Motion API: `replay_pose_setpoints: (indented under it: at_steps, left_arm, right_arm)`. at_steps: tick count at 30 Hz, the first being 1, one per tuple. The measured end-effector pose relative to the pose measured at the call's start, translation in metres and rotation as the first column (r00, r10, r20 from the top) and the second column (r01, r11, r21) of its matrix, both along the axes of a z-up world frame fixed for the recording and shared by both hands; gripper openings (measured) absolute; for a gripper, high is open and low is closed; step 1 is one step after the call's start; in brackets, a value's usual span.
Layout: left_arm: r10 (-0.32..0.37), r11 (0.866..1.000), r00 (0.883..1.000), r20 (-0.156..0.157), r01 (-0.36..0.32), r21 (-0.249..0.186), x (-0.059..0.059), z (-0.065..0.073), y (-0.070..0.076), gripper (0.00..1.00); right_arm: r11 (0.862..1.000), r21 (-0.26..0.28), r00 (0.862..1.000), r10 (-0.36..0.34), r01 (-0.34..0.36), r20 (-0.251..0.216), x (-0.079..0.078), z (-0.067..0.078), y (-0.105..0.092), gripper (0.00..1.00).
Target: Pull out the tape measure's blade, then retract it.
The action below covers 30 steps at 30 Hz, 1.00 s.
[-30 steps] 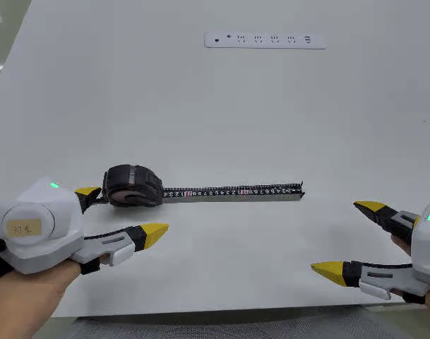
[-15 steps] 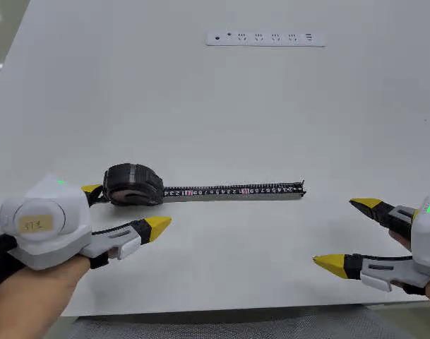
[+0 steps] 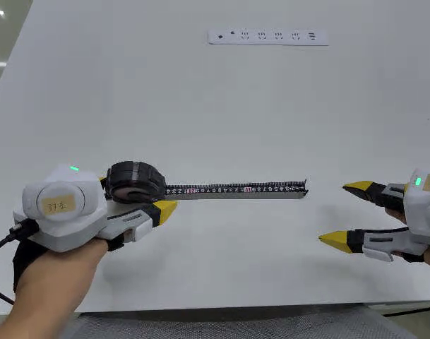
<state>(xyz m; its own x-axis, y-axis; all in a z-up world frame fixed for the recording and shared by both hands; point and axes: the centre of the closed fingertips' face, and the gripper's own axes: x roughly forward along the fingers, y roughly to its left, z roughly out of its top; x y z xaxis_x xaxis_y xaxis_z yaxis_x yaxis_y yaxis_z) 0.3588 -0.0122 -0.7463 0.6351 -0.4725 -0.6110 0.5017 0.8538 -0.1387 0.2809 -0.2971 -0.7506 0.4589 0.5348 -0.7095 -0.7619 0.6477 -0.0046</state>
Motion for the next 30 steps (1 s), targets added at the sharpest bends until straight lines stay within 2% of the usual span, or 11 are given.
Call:
replay_pose_setpoints:
  at_steps: [3,9,15,23,30]
  left_arm:
    - [0.018,1.000,1.000,0.002,-0.018,0.005,0.002,-0.001,0.000,0.73]
    - [0.066,0.998,0.998,-0.005,-0.066,-0.021,0.005,-0.001,-0.002,0.75]
    - [0.104,0.994,0.995,-0.001,-0.104,-0.014,0.008,-0.002,0.000,0.71]
    - [0.164,0.987,0.986,0.017,-0.163,-0.007,0.011,-0.002,0.001,0.69]
    - [0.227,0.974,0.974,0.018,-0.227,-0.016,0.016,-0.002,0.003,0.67]
  right_arm:
    - [1.000,-0.005,1.000,0.022,-0.022,-0.004,0.005,-0.001,0.000,0.56]
    - [0.996,-0.028,0.996,0.085,-0.086,-0.024,0.013,-0.005,0.002,0.49]
    - [0.989,-0.043,0.990,0.139,-0.140,-0.036,0.022,-0.009,0.004,0.44]
    - [0.978,-0.044,0.978,0.199,-0.202,-0.066,0.027,-0.015,0.011,0.34]
    - [0.969,-0.054,0.968,0.237,-0.242,-0.080,0.032,-0.021,0.014,0.31]
